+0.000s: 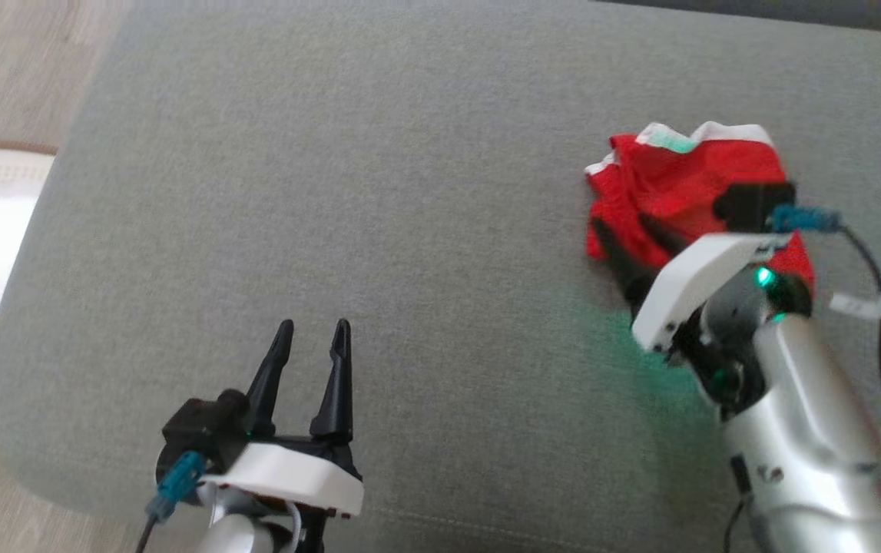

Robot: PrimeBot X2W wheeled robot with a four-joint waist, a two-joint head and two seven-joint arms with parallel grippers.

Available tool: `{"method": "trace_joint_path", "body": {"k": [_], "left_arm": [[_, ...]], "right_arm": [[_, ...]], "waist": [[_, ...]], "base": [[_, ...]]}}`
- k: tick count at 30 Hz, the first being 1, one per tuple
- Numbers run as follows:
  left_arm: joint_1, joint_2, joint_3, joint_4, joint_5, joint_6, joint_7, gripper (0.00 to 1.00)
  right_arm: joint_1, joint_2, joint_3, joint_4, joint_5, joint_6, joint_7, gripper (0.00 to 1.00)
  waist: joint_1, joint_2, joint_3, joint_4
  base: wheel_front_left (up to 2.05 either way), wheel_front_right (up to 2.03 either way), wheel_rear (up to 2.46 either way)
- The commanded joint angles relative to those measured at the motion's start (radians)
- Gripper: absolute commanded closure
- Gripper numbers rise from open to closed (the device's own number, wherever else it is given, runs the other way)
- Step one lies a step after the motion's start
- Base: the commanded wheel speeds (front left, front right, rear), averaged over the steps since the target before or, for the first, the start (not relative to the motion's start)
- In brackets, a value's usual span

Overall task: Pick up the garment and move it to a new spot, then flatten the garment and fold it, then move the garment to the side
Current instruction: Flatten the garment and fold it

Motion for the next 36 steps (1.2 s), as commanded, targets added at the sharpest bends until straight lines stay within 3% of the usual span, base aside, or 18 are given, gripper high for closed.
{"method": "trace_joint_path", "body": {"k": [1,7,13,15,18,27,28,30,36], "left_arm": [[-0.006,0.001,0.041,-0.022,0.006,0.000,-0.012,0.00],[0.008,0.001,0.065,-0.009,0.019,-0.007,-0.012,0.00],[0.048,0.001,0.106,-0.018,0.037,-0.013,-0.012,0.00],[0.075,0.001,0.131,-0.024,0.052,-0.013,-0.012,0.00],[0.104,0.001,0.156,-0.032,0.061,-0.016,-0.012,0.00],[0.130,0.001,0.188,-0.041,0.109,-0.041,-0.012,0.00],[0.124,0.001,0.187,-0.040,0.115,-0.046,-0.012,0.00],[0.105,0.001,0.188,-0.037,0.124,-0.054,-0.012,0.00],[0.023,0.001,0.186,-0.019,0.150,-0.077,-0.012,0.00]], "right_arm": [[0.007,0.020,0.034,-0.041,0.021,-0.001,-0.016,0.00],[0.062,0.023,0.063,-0.073,0.054,-0.001,-0.089,0.00],[0.119,-0.034,0.064,-0.121,-0.080,-0.001,-0.261,0.00],[0.161,-0.060,0.038,-0.128,-0.144,-0.001,-0.365,0.00],[0.205,-0.075,0.003,-0.131,-0.174,-0.001,-0.434,0.00],[0.248,-0.098,-0.114,-0.125,-0.204,-0.001,-0.499,0.00],[0.241,-0.103,-0.123,-0.121,-0.205,-0.001,-0.495,0.15],[0.218,-0.117,-0.129,-0.110,-0.203,-0.001,-0.483,1.00],[0.079,-0.175,-0.089,-0.037,-0.199,-0.001,-0.435,1.00]], "waist": [[0.0000,0.0000,-0.020,-0.020],[0.0000,0.0000,-0.065,-0.064],[0.0000,0.0000,-0.116,-0.105],[0.0000,0.0000,-0.145,-0.114],[0.0000,0.0000,-0.166,-0.118],[0.0000,0.0000,-0.163,-0.109],[0.0000,0.0000,-0.154,-0.105],[0.0000,0.0000,-0.130,-0.095],[0.0000,0.0000,-0.031,-0.073]], "base": [[0.00,0.00,0.00],[0.00,0.00,0.00],[0.00,0.00,0.00],[0.00,0.00,0.00],[0.00,0.00,0.00],[0.00,0.00,0.00],[0.00,0.00,0.00],[0.00,0.00,0.00],[0.00,0.00,0.00]]}}
